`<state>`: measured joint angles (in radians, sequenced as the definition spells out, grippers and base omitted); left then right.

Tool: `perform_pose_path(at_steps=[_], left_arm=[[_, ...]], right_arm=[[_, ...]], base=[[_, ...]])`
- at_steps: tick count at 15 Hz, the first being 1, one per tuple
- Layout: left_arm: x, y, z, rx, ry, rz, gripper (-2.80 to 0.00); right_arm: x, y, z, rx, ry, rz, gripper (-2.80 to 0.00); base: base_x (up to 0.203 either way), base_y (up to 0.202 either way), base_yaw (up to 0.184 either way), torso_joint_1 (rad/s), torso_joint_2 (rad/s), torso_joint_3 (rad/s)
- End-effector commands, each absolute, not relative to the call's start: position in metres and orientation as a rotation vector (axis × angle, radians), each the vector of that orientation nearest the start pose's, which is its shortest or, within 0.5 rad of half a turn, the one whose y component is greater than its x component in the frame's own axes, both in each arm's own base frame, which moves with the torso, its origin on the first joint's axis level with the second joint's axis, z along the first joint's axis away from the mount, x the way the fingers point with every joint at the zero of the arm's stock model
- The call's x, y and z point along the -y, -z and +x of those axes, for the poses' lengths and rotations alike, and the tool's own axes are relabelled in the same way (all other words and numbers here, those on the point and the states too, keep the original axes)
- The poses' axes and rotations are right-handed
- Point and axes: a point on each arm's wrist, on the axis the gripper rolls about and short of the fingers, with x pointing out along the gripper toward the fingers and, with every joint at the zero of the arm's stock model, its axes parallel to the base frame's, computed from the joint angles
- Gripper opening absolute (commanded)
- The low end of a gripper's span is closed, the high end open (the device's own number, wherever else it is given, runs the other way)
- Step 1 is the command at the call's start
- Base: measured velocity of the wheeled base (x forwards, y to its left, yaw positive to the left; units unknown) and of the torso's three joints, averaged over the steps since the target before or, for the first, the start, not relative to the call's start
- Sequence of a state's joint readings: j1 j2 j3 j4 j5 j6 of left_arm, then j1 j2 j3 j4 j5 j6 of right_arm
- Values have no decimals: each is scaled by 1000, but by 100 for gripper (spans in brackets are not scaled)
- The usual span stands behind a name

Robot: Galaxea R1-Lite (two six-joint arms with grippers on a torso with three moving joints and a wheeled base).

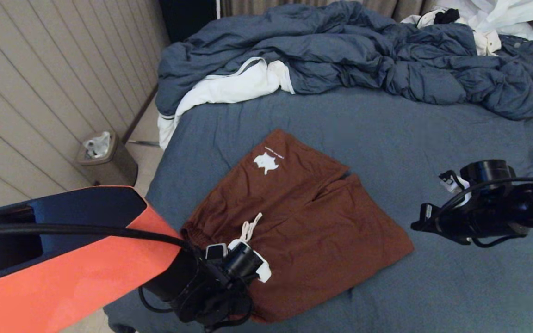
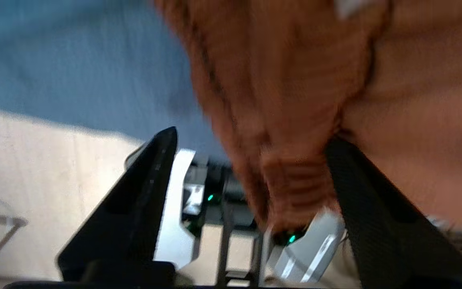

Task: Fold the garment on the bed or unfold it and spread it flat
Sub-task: Fold the brown shorts

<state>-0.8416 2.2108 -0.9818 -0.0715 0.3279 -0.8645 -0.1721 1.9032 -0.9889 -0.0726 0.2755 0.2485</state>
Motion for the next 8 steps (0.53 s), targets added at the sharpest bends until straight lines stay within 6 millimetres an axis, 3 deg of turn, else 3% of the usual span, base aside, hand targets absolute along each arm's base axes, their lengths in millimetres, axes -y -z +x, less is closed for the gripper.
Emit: perform_pose_path(at_steps=[1,7,8], left_arm=[[261,-4,250,-1040,-3,-148,0],[270,2,263,-1026,0,-160,0],[270,1,263,-1026,0,-160,-280]], right_arm=[[51,-117,327,-829,4,422,-280],[53,-117,327,-824,10,425,-280],[55,-118,327,-821,9,430,-280]], base=[[0,0,0,0,0,0],[0,0,0,0,0,0],[0,0,0,0,0,0]])
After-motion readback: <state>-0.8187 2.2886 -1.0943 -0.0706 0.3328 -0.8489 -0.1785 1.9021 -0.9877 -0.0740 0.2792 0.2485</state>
